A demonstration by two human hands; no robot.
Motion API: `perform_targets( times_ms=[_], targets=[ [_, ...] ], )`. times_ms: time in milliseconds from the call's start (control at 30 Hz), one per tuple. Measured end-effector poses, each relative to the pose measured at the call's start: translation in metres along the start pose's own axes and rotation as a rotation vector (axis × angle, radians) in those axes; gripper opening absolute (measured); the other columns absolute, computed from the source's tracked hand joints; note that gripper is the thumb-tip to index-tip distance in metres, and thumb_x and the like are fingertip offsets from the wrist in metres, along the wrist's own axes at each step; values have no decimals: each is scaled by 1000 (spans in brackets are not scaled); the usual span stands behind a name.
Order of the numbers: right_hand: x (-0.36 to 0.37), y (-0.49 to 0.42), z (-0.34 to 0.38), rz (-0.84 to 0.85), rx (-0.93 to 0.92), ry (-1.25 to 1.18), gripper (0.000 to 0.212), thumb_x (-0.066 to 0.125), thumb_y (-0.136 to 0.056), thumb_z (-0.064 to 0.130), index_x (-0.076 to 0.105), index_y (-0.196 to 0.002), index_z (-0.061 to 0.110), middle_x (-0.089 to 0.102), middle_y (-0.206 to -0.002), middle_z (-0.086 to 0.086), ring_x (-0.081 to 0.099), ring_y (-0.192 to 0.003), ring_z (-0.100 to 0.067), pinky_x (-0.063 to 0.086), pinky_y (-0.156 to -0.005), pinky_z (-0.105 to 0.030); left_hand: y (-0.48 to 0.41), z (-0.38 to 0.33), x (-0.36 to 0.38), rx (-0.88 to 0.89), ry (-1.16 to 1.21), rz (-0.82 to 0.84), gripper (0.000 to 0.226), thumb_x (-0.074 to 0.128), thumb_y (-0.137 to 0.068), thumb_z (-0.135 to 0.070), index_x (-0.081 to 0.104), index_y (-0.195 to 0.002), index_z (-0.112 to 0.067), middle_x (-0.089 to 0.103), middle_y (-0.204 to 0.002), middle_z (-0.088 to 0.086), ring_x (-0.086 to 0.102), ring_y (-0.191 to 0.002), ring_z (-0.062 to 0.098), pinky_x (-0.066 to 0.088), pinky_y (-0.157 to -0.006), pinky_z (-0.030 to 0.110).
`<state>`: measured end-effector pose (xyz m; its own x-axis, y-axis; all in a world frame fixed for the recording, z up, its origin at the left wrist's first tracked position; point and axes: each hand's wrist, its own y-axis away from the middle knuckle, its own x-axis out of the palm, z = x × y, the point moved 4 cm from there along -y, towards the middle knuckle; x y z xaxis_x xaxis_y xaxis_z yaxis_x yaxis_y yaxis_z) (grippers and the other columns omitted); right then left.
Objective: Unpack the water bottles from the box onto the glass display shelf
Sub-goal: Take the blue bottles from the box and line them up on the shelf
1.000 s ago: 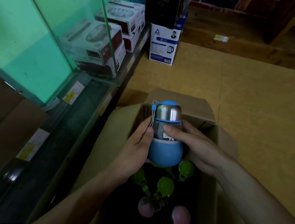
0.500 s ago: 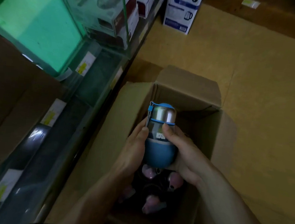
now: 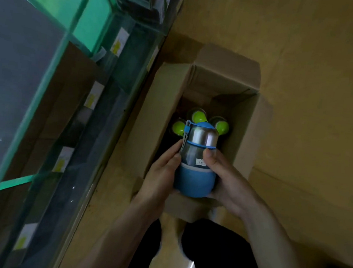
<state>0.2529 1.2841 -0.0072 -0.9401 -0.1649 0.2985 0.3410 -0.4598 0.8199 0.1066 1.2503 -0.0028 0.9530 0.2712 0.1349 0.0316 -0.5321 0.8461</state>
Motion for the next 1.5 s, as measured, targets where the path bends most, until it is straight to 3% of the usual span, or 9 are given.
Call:
perform_targets(
  times_ms=[67, 233, 500, 700, 833, 933, 1167, 1333, 1500],
  targets=[
    [9, 28, 5, -3, -18, 13, 54, 68, -85, 65, 61, -135, 45, 50, -151, 1, 57, -135, -22, 56, -97, -59, 32, -11, 2, 8, -5, -33, 36, 43, -108, -30, 57, -137, -46, 68, -127, -22, 65, -112, -3, 52, -96, 32],
    [38, 112, 44, 21, -78, 9, 63, 66, -88, 65, 54, -144, 39, 61, -146, 1, 57, -135, -25, 48, -106, -62, 123, -59, 15, 17, -13, -23, 35, 46, -106, -34, 57, -138, -45, 64, -134, -21, 61, -119, -2, 50, -107, 46],
    [98, 256, 142, 51, -221, 34, 65, 58, -90, 63, 50, -148, 35, 63, -143, 1, 59, -134, -23, 50, -106, -57, 268, -170, 32, 112, 2, 99, 33, 49, -105, -30, 62, -131, -46, 70, -124, -20, 65, -116, 6, 60, -76, 31],
    [135, 347, 199, 34, -299, 131, 53, 56, -94, 59, 53, -142, 37, 64, -140, 7, 62, -129, -19, 52, -102, -62, 358, -223, 41, 235, 4, 88, 32, 49, -106, -30, 62, -129, -46, 69, -126, -16, 66, -114, 7, 61, -88, 42],
    [155, 396, 219, -18, -351, 136, 57, 59, -89, 55, 51, -140, 31, 63, -139, 2, 64, -124, -19, 54, -98, -64, 412, -248, 44, 311, -5, 110, 35, 48, -106, -27, 57, -138, -40, 65, -130, -12, 65, -113, 8, 60, -66, 24],
    [171, 426, 231, -31, -395, 140, 53, 60, -92, 54, 51, -138, 29, 63, -138, -2, 64, -123, -26, 50, -100, -67, 444, -264, 43, 386, -14, 137, 36, 48, -106, -25, 58, -138, -38, 65, -131, -13, 64, -114, 5, 57, -65, 18],
    [203, 477, 269, -28, -531, 195, 52, 57, -87, 56, 54, -137, 40, 68, -131, 14, 68, -116, -9, 62, -90, -45, 496, -300, 38, 505, 44, 201, 33, 57, -101, -23, 63, -130, -39, 73, -114, -20, 70, -106, 2, 62, -77, 40],
    [230, 504, 297, 24, -623, 244, 48, 53, -90, 55, 56, -136, 39, 70, -127, 14, 68, -116, -9, 61, -90, -46, 527, -329, 31, 623, 12, 188, 32, 56, -102, -24, 58, -127, -43, 72, -94, -34, 68, -86, -13, 61, -65, 27],
    [249, 522, 328, 83, -695, 285, 46, 53, -95, 52, 55, -139, 39, 69, -131, 11, 68, -117, -11, 60, -92, -50, 551, -356, 29, 724, 36, 136, 34, 59, -99, -26, 57, -128, -44, 73, -95, -30, 70, -86, -9, 62, -65, 28]
  ],
)
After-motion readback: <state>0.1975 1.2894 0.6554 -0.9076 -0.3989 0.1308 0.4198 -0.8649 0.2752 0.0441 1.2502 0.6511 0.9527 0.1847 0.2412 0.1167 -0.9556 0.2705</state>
